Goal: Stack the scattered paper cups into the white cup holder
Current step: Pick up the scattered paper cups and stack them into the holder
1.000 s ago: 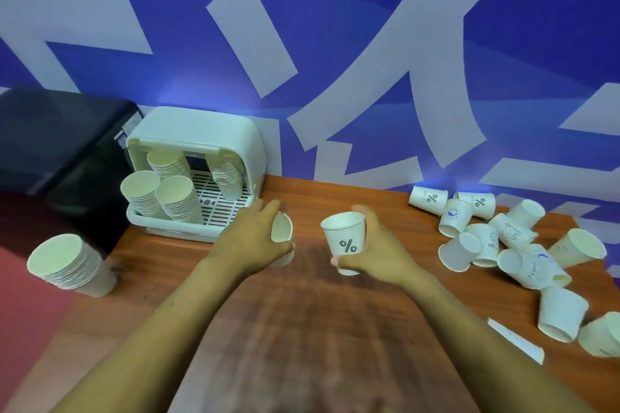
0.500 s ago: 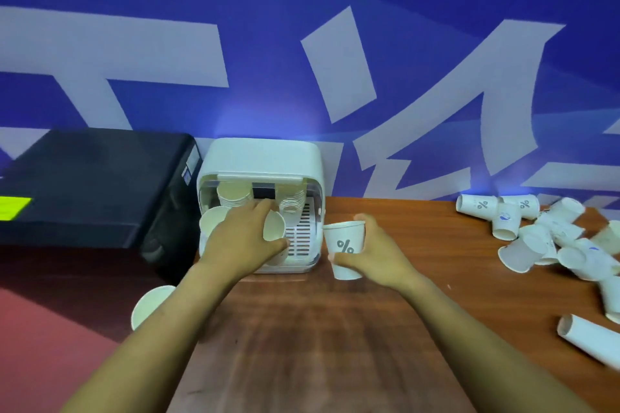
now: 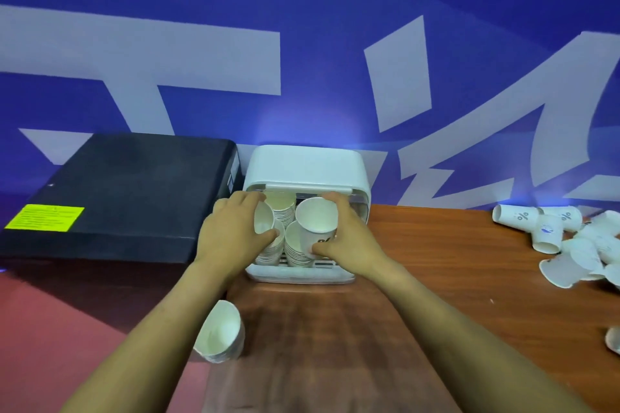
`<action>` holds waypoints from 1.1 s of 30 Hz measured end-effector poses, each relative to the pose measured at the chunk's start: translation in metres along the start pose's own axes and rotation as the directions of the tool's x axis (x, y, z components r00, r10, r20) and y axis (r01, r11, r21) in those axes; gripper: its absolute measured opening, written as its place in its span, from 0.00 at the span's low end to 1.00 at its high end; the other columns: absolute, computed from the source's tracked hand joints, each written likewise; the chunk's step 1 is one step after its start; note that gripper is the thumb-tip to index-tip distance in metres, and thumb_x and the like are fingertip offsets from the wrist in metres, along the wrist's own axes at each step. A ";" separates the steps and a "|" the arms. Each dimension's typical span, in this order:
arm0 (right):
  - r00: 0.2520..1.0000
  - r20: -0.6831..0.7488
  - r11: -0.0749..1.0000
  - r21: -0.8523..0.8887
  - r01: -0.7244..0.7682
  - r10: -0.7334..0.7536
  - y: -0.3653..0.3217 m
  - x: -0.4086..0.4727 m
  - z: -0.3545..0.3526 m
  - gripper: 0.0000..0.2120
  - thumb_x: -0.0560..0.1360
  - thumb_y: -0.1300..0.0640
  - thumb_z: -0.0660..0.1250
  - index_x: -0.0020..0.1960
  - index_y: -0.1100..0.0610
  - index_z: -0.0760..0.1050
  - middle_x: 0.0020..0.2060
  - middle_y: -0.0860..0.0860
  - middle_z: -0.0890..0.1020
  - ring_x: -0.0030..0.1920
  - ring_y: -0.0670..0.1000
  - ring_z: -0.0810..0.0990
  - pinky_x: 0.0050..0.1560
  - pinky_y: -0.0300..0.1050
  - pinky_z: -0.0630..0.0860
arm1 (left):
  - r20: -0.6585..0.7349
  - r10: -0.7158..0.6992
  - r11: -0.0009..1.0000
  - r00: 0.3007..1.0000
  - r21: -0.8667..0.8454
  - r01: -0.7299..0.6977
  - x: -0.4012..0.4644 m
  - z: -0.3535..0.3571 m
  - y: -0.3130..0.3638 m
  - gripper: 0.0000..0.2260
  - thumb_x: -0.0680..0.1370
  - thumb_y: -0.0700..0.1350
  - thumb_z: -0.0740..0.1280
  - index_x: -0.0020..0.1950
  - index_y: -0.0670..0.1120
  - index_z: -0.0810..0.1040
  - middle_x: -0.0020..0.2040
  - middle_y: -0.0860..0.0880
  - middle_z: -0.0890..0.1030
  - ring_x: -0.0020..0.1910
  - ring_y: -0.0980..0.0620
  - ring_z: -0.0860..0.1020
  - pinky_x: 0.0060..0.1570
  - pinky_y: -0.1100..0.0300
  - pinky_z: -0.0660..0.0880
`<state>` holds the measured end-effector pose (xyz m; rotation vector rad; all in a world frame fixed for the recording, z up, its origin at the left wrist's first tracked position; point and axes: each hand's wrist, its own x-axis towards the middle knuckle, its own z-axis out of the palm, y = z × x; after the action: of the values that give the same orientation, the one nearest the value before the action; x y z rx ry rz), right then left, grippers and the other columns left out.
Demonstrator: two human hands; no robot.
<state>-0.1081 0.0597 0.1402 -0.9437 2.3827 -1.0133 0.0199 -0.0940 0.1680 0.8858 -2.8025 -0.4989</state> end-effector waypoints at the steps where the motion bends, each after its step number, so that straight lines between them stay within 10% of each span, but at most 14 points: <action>1: 1.000 0.001 1.000 0.012 0.002 -0.002 -0.002 0.003 0.004 0.42 0.64 0.59 0.75 0.70 0.48 0.57 0.60 0.49 0.71 0.48 0.49 0.76 0.53 0.47 0.75 | -0.001 0.003 1.000 1.000 0.002 -0.003 0.002 0.000 -0.002 0.27 0.73 0.58 0.68 0.70 0.54 0.68 0.68 0.54 0.70 0.66 0.47 0.68 0.56 0.53 0.72; 14: 0.997 -0.083 0.996 0.084 -0.001 0.008 0.012 0.026 0.025 0.39 0.65 0.65 0.71 0.71 0.50 0.60 0.60 0.47 0.67 0.49 0.25 0.64 0.37 0.23 0.69 | 0.056 0.043 0.999 0.998 -0.011 -0.042 0.032 0.031 -0.012 0.28 0.73 0.57 0.68 0.72 0.54 0.66 0.70 0.56 0.68 0.68 0.49 0.66 0.63 0.54 0.69; 20: 0.996 -0.037 0.996 0.042 -0.074 0.075 0.018 0.032 0.038 0.40 0.66 0.60 0.73 0.71 0.45 0.57 0.65 0.46 0.65 0.57 0.45 0.69 0.54 0.51 0.76 | 0.110 0.037 0.999 0.993 0.007 -0.037 0.038 0.048 -0.015 0.29 0.73 0.57 0.68 0.72 0.54 0.65 0.71 0.56 0.67 0.68 0.49 0.65 0.64 0.55 0.67; 33: 0.975 0.168 0.986 -0.100 -0.130 0.146 0.039 0.031 0.042 0.42 0.67 0.53 0.76 0.74 0.47 0.56 0.69 0.51 0.63 0.69 0.52 0.65 0.65 0.46 0.66 | 0.305 -0.062 0.997 0.950 0.071 0.042 0.035 0.079 -0.029 0.37 0.75 0.59 0.66 0.78 0.52 0.52 0.78 0.51 0.53 0.75 0.46 0.56 0.68 0.47 0.64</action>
<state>-0.1225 0.0371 0.0807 -0.8460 2.3245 -0.7472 -0.0131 -0.1154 0.0854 0.9732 -3.0964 -0.6064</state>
